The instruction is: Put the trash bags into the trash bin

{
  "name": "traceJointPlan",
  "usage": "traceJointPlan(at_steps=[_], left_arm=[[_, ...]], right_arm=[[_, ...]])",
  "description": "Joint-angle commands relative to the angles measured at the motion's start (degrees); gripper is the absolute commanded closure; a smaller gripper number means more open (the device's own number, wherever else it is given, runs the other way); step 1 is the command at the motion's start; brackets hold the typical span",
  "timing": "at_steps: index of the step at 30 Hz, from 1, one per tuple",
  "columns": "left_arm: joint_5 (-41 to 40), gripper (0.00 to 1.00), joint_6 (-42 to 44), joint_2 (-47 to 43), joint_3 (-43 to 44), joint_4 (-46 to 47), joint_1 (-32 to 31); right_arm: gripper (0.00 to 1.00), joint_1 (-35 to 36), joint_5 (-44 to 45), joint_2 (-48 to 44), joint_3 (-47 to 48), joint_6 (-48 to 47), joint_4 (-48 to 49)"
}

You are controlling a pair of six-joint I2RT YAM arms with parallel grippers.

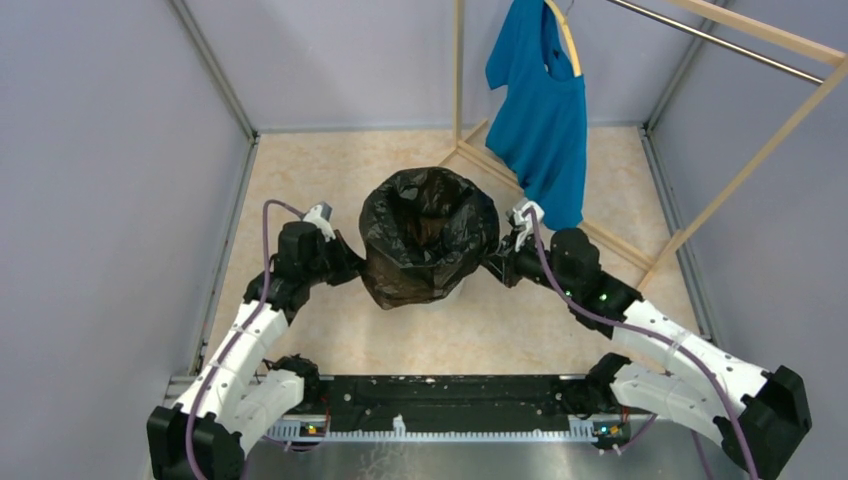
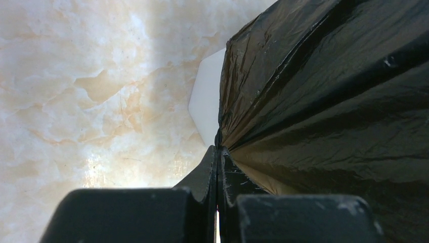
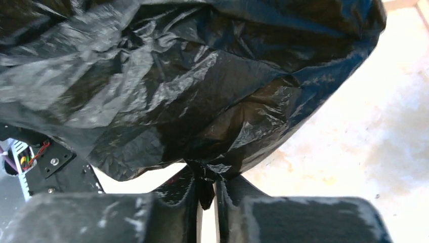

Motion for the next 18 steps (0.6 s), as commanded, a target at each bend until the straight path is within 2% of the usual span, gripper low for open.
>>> traceJointPlan(at_steps=[1, 3, 8, 15, 18], left_arm=[[0.0, 1.0, -0.9, 0.3, -3.8, 3.7, 0.2], [0.2, 1.0, -1.1, 0.4, -4.7, 4.3, 0.2], [0.4, 1.0, -1.2, 0.7, -5.3, 5.1, 0.2], [2.4, 1.0, -1.7, 2.1, -6.6, 8.9, 0.2], [0.4, 1.0, -1.8, 4.4, -7.0, 10.8, 0.2]], right_arm=[[0.95, -0.4, -0.4, 2.7, -2.9, 3.7, 6.7], [1.0, -0.4, -1.3, 4.0, -4.4, 5.8, 7.8], [1.0, -0.4, -3.1, 5.7, -6.3, 10.5, 8.2], [1.0, -0.3, 0.5, 6.4, -7.9, 11.9, 9.3], [1.0, -0.4, 1.9, 9.2, -7.9, 11.3, 11.7]])
